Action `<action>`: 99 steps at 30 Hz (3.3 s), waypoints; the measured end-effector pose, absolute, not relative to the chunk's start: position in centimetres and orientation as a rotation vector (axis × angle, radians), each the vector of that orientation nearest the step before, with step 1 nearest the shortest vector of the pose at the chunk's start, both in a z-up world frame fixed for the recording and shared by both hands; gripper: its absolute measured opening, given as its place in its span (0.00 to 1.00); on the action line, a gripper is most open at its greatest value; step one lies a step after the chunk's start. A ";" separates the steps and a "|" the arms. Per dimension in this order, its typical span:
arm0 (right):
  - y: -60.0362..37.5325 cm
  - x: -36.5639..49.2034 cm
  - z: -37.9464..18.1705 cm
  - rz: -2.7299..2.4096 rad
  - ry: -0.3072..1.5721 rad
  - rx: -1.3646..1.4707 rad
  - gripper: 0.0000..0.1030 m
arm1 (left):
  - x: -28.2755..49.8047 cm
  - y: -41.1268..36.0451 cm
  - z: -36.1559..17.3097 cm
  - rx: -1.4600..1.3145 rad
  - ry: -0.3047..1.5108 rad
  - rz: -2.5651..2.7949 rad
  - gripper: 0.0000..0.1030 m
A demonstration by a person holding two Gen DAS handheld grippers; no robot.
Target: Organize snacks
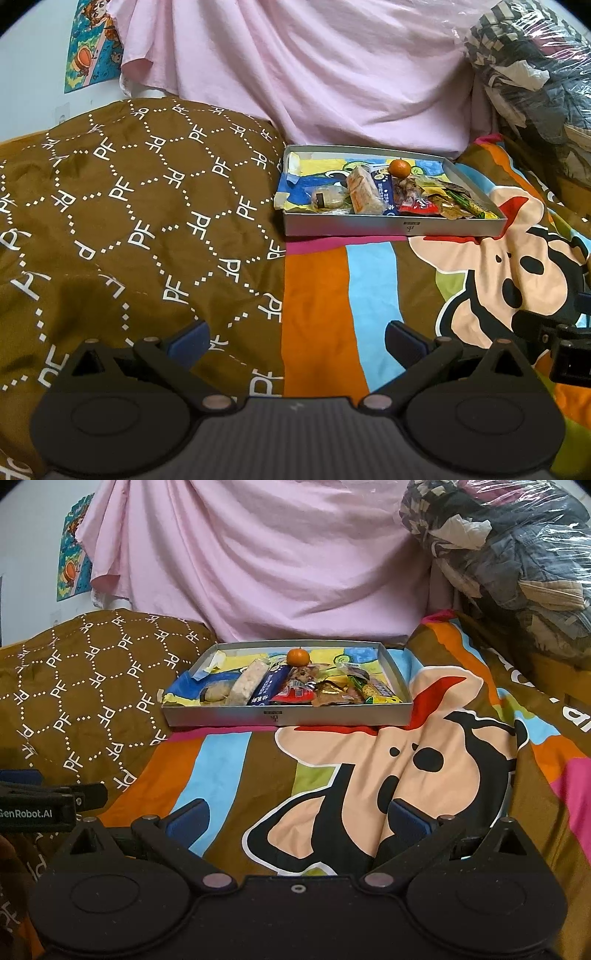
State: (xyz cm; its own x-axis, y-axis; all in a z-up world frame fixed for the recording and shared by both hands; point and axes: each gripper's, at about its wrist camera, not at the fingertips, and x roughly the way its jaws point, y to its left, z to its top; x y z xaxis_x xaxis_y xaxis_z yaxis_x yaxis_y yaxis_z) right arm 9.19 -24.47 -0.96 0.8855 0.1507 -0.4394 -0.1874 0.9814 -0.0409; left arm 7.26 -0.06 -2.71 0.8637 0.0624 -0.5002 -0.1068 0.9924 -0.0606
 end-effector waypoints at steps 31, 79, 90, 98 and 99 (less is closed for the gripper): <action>-24.2 9.2 -1.3 0.187 0.460 -0.092 0.99 | 7.3 -0.1 -3.0 -0.098 0.531 0.104 1.00; -23.6 8.9 -1.6 0.188 0.463 -0.099 0.99 | 7.5 -0.3 -3.1 -0.090 0.554 0.104 1.00; -23.5 9.1 -1.6 0.195 0.470 -0.108 0.99 | 7.7 0.1 -3.2 -0.111 0.578 0.126 1.00; -23.5 9.0 -1.6 0.200 0.474 -0.114 0.99 | 7.7 0.2 -3.2 -0.107 0.569 0.133 1.00; -23.4 9.0 -1.6 0.201 0.476 -0.115 0.99 | 7.7 0.2 -3.2 -0.104 0.567 0.134 1.00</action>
State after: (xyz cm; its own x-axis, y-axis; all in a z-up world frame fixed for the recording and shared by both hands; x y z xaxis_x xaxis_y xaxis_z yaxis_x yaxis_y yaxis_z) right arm 9.03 -23.42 -1.59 0.8698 0.1649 -0.4650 -0.2184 0.9738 -0.0632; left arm 7.68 0.16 -3.15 0.8350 0.0977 -0.5414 -0.1550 0.9860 -0.0611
